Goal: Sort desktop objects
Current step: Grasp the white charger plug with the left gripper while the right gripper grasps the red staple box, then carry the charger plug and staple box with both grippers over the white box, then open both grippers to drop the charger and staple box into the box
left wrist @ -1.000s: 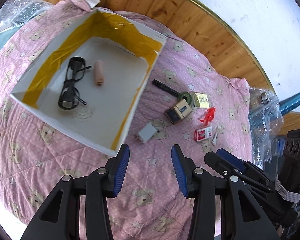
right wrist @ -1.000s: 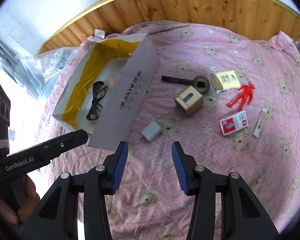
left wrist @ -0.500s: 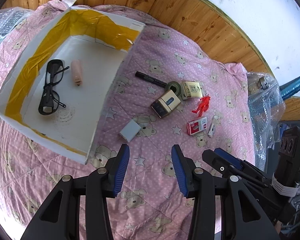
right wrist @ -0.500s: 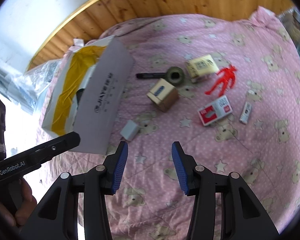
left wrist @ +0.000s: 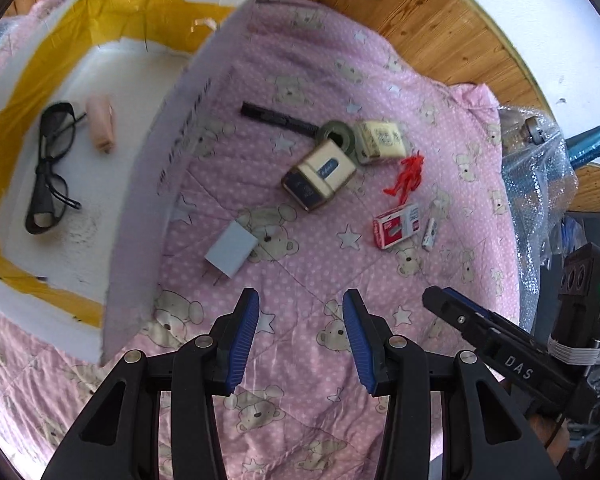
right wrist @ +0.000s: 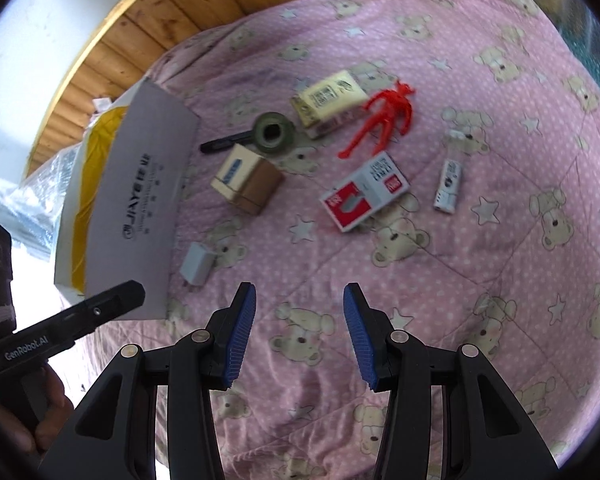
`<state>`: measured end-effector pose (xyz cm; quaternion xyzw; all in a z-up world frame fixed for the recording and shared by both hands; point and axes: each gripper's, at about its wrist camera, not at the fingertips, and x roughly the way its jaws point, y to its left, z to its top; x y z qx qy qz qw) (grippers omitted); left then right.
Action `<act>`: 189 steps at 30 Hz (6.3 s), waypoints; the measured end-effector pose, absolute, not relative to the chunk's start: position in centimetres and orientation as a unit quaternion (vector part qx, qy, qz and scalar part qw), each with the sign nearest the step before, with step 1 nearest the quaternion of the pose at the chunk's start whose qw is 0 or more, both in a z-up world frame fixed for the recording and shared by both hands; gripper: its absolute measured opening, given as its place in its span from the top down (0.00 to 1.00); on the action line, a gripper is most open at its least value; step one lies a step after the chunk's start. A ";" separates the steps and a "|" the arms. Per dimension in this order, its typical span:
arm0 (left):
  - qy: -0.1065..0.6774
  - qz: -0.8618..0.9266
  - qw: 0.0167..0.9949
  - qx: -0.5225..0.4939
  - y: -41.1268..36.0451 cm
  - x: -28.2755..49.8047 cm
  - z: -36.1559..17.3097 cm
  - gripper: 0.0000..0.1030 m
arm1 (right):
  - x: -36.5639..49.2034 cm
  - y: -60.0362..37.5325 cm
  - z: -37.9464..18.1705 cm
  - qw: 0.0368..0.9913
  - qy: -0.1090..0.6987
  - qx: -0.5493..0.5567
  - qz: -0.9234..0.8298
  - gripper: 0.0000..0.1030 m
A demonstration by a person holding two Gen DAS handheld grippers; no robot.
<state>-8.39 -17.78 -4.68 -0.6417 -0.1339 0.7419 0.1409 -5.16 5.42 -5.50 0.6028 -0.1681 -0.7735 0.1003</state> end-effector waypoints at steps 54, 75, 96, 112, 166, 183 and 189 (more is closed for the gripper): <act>-0.073 0.738 0.119 -0.660 -20.1 -11.7 -14.2 0.58 | -12.0 10.4 -11.7 -0.002 -0.287 0.626 -0.726 0.70; -0.084 0.756 0.124 -0.637 -20.9 -10.7 -12.0 0.66 | -11.5 9.1 -10.4 -0.002 -0.229 0.624 -0.747 0.84; -0.085 0.784 0.140 -0.598 -18.1 -8.8 -5.3 0.66 | -7.5 4.2 -6.6 0.062 -0.186 0.616 -0.763 0.84; -0.110 0.812 0.148 -0.553 -19.5 -7.2 -0.4 0.66 | -5.9 0.5 -3.1 0.107 -0.141 0.602 -0.778 0.84; -0.265 0.817 -0.033 -0.511 -38.8 -9.5 -0.7 0.65 | -12.8 -24.6 2.8 0.306 0.057 0.554 -0.772 0.64; -0.264 0.810 -0.028 -0.522 -38.5 -9.0 -0.9 0.64 | -10.8 -22.5 1.4 0.311 0.024 0.584 -0.750 0.64; -0.258 0.815 -0.024 -0.518 -38.1 -8.4 0.2 0.64 | -10.1 -21.9 2.1 0.310 0.020 0.579 -0.754 0.64</act>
